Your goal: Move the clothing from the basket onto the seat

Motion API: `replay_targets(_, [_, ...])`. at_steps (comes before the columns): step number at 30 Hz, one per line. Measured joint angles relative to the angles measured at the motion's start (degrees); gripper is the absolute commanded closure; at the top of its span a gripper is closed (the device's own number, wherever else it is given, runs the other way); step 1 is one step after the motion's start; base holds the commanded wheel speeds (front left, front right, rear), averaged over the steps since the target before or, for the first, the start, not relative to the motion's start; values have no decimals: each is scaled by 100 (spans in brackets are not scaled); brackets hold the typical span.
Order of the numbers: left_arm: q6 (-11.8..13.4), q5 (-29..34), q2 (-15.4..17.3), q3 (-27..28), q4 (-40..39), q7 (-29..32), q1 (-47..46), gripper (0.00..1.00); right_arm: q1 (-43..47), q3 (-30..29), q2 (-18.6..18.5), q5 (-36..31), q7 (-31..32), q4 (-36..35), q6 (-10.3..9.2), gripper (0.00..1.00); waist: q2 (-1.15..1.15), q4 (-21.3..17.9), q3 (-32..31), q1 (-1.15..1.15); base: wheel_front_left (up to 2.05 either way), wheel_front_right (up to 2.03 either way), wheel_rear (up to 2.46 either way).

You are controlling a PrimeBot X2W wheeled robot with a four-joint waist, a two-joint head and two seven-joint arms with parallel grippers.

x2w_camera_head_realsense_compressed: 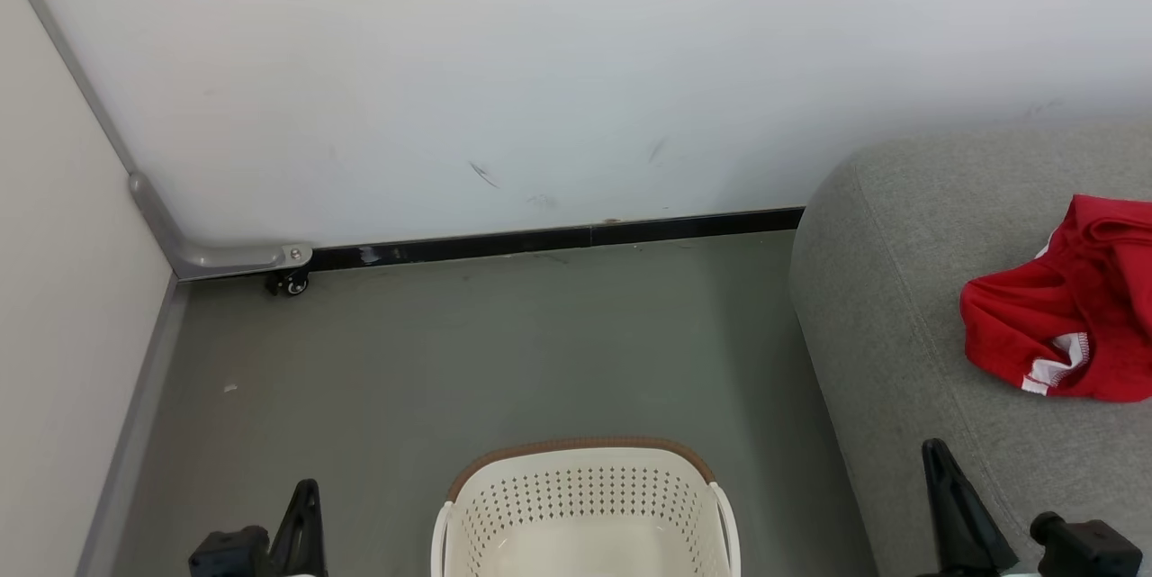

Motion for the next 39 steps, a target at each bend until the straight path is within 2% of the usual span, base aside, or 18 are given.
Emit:
replay_targets(17, [-293, -1351, -80, 448, 130, 576, -234, 100, -165, -165, 1, 1574, 387, 152, 0, 100, 0, 12, 51, 7, 0, 0, 0])
replay_targets(31, [-539, -2486, -102, 671, 69, 946, -331, 100, -276, -198, 2, 2702, 641, 151, 0, 100, 0, 22, 49, 81, 0, 0, 0])
replay_targets(39, [-693, -3138, -114, 770, -24, 1114, -339, 100, -409, -222, 1, 3359, 788, 143, -1, 100, 0, 27, 42, 99, 0, 0, 0])
